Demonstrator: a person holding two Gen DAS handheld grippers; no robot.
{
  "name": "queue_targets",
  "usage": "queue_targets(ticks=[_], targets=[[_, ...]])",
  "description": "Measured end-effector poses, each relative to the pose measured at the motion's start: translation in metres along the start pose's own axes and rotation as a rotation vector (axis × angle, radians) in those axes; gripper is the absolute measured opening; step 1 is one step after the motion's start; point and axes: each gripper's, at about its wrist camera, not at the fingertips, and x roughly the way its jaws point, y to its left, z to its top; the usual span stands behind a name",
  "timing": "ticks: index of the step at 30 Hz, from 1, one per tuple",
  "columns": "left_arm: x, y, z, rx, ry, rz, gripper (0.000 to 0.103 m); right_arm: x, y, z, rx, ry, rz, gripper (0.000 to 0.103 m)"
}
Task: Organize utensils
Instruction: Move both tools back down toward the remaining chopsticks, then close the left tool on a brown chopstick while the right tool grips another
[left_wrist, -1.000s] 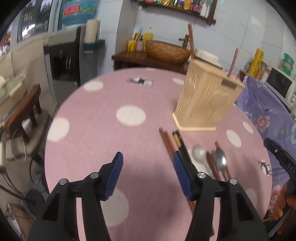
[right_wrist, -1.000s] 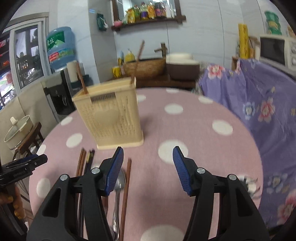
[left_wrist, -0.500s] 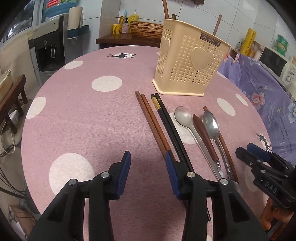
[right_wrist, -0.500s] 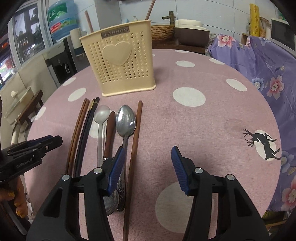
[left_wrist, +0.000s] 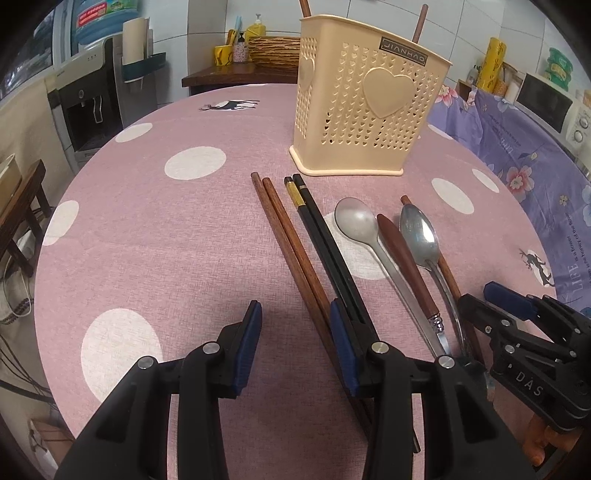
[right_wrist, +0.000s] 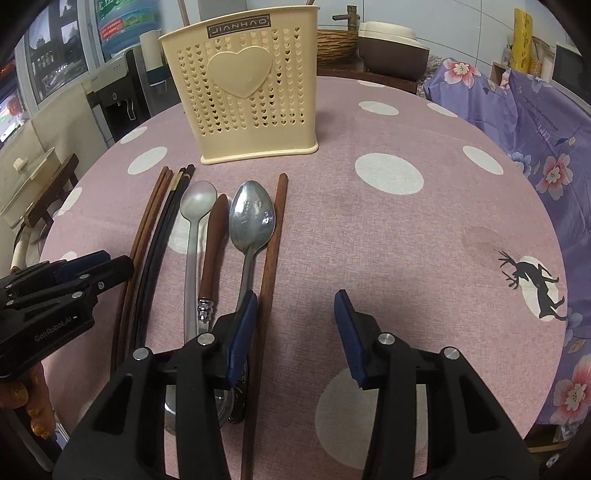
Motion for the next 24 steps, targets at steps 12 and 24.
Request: queue_targets(ticks=[12,24], targets=[[0.003,-0.003,0.004,0.011,0.005,0.044,0.038,0.002,0.008,0.001,-0.02,-0.002,-0.051,0.044],[-0.005,0.038,0.003,-0.083,0.013,0.039,0.038,-0.004,-0.028,0.005,0.064,-0.005,-0.041,0.041]])
